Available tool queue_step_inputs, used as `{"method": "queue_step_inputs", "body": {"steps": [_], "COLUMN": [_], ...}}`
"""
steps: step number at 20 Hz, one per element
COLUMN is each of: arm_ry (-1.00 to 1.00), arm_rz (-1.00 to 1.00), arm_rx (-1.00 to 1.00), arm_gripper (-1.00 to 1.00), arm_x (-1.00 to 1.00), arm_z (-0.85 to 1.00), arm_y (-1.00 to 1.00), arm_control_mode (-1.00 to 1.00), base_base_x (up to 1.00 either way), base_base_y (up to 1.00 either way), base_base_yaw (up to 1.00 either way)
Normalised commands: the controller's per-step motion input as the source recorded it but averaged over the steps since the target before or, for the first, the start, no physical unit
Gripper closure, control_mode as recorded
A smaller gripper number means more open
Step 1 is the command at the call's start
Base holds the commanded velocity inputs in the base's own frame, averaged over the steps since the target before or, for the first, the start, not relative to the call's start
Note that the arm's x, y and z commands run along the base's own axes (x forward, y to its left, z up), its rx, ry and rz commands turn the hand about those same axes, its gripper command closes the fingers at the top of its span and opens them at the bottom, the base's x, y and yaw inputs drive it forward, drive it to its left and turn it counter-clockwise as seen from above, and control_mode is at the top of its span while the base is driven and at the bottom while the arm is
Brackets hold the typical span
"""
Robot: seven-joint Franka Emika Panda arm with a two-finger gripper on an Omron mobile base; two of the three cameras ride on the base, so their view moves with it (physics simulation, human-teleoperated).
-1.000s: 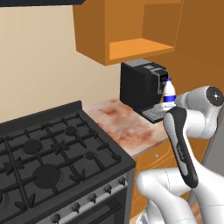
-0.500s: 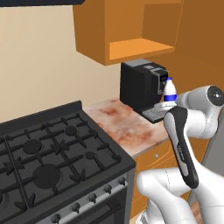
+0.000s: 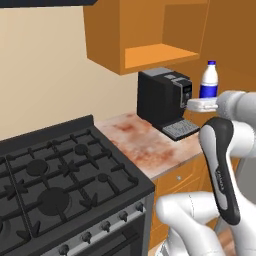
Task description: Pick the bottled water from the counter and place it in the open cabinet.
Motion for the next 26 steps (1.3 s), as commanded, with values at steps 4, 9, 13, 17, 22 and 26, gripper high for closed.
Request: {"method": "queue_step_inputs", "body": {"steps": [4,9,13,17,22,26], "arm_ry": [-0.1,0.04,0.06,0.02,0.02,0.04], "arm_rz": [0.0,0.01,0.06,0.08,0.08,0.08], "arm_rx": [0.0,0.0,0.0,0.0,0.0,0.0], "arm_gripper": [1.0,1.0,1.0,1.0,1.0,1.0], "arm_x": [0.26,0.86,0.47,0.29,0.24,0.46], "arm_z": [0.53,0.32,0.4,0.42,0.33,0.08], "arm_y": [0.0,0.0,0.0,0.0,-0.02,-0.03], "arm_control_mode": [-1.0,-1.0,-1.0,-1.0,-1.0,-1.0], "base_base_x": [0.0,0.0,0.0,0.0,0.0,0.0], "base_base_y": [0.0,0.0,0.0,0.0,0.0,0.0], "base_base_yaw": [0.0,0.0,0.0,0.0,0.0,0.0]}}
